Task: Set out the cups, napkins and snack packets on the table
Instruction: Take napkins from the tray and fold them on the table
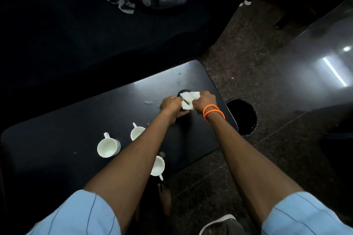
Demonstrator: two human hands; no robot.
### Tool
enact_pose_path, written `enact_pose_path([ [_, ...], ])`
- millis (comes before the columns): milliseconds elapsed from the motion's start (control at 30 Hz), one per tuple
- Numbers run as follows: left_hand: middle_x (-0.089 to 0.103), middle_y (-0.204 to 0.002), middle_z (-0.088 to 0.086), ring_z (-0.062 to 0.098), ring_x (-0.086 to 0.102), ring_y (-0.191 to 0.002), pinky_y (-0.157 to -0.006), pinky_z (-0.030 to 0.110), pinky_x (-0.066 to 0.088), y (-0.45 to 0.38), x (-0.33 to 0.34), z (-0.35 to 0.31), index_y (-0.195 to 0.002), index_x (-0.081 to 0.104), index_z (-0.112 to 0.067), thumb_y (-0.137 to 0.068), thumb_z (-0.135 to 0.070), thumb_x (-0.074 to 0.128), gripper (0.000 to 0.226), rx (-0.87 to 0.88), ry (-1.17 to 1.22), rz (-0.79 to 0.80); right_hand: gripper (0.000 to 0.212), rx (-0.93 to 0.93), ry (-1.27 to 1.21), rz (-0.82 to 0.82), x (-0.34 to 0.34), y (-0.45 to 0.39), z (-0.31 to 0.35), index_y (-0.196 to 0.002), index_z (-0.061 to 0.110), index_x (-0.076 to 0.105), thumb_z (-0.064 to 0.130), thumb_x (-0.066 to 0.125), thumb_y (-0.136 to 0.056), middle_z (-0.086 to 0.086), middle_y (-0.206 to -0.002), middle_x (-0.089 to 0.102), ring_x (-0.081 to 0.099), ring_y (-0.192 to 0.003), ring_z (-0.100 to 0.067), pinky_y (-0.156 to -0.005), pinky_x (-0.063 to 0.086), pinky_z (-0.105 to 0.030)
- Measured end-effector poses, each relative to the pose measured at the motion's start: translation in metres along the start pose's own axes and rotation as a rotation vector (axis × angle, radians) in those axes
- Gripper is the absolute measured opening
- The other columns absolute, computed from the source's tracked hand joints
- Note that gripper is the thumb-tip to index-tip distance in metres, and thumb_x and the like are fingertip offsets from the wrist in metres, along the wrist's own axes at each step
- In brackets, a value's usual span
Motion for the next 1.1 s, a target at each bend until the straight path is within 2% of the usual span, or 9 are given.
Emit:
enact_pose_path([
  [67,0.075,-0.108,0.018,0.019,0.073,-0.070,-0.049,0.026,0.059,-0.005,-0.005,-0.001,-0.102,0.072,-0.001,-0.085,-0.002,0.065,0.018,0.035,0.013,-0.067,0.041,0.012,-0.003,-0.038,0.001,-0.005,0.001,-0.121,0.011,0.068,0.013,0.066,-0.079,-0.017,-0.121,0.069,0.066,-0.109,-0.037,-0.091,0.057,-0.038],
  [200,0.071,-0.119,0.018,0.013,0.070,-0.065,-0.053,0.023,0.061,-0.013,-0.013,0.006,-0.124,0.067,-0.002,-0.082,0.001,0.071,0.042,0.085,0.003,-0.173,0.028,-0.023,-0.077,-0.224,0.001,0.003,-0.004,-0.104,0.011,0.071,0.012,0.070,-0.076,-0.016,-0.104,0.073,0.068,-0.098,-0.034,-0.078,0.048,-0.027],
  [367,0.074,-0.103,0.010,0.017,0.075,-0.067,-0.057,0.023,0.062,-0.020,-0.014,0.009,-0.108,0.075,-0.009,-0.079,0.008,0.066,0.035,0.094,-0.003,-0.192,0.021,-0.069,-0.058,-0.152,0.009,-0.002,-0.006,-0.097,0.012,0.076,0.009,0.069,-0.078,-0.015,-0.097,0.076,0.070,-0.095,-0.033,-0.084,0.053,-0.030],
  [500,0.076,-0.092,-0.001,0.023,0.075,-0.089,-0.086,0.029,0.060,-0.029,-0.020,0.007,-0.093,0.076,-0.022,-0.084,-0.015,0.067,0.014,0.186,-0.185,-0.246,0.032,-0.027,-0.235,-0.236,0.009,-0.006,-0.009,-0.097,0.012,0.074,0.039,0.074,-0.081,-0.011,-0.096,0.075,0.070,-0.092,-0.028,-0.084,0.053,-0.032],
  [633,0.074,-0.119,-0.002,0.024,0.066,-0.113,-0.101,0.033,0.051,-0.034,-0.020,0.003,-0.100,0.072,-0.027,-0.091,-0.037,0.060,0.018,0.210,-0.357,-0.066,0.061,0.135,-0.416,-0.166,0.009,-0.012,-0.016,-0.117,0.017,0.068,0.066,0.065,-0.081,-0.006,-0.116,0.069,0.064,-0.107,-0.023,-0.087,0.050,-0.030],
  [733,0.072,-0.129,0.001,0.027,0.065,-0.117,-0.105,0.039,0.052,-0.035,-0.013,0.001,-0.115,0.074,-0.022,-0.092,-0.052,0.053,0.044,0.140,-0.391,0.060,0.059,0.266,-0.616,0.044,0.013,-0.015,-0.017,-0.103,0.021,0.071,0.074,0.059,-0.079,-0.004,-0.109,0.068,0.066,-0.101,-0.023,-0.076,0.063,-0.043],
  [833,0.070,-0.130,0.007,0.030,0.068,-0.113,-0.100,0.046,0.057,-0.035,-0.010,0.002,-0.124,0.071,-0.019,-0.083,-0.063,0.053,0.063,0.023,-0.256,0.125,0.066,0.300,-0.724,0.077,0.018,-0.018,-0.017,-0.101,0.016,0.072,0.076,0.055,-0.079,-0.009,-0.110,0.071,0.070,-0.098,-0.027,-0.079,0.063,-0.050],
  [967,0.070,-0.127,0.010,0.033,0.067,-0.115,-0.105,0.047,0.053,-0.032,-0.011,0.002,-0.119,0.072,-0.012,-0.074,-0.072,0.047,0.078,0.058,-0.267,0.115,0.065,0.304,-0.703,0.045,0.018,-0.014,-0.019,-0.088,0.016,0.069,0.078,0.052,-0.078,-0.012,-0.109,0.072,0.071,-0.097,-0.029,-0.078,0.063,-0.052],
  [1100,0.073,-0.120,0.012,0.034,0.068,-0.112,-0.102,0.047,0.054,-0.018,-0.015,0.014,-0.102,0.075,-0.012,-0.084,-0.072,0.047,0.068,0.097,-0.318,0.069,0.075,0.335,-0.717,0.019,0.019,0.001,-0.028,-0.097,0.014,0.073,0.081,0.052,-0.071,-0.013,-0.108,0.072,0.072,-0.096,-0.031,-0.075,0.063,-0.052],
])
Point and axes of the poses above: each hand's wrist, its own y-axis away from the middle knuckle, its own x-axis out of the palm, z = x × y, the point moved 1 cm from there along -y, towards the middle knuckle
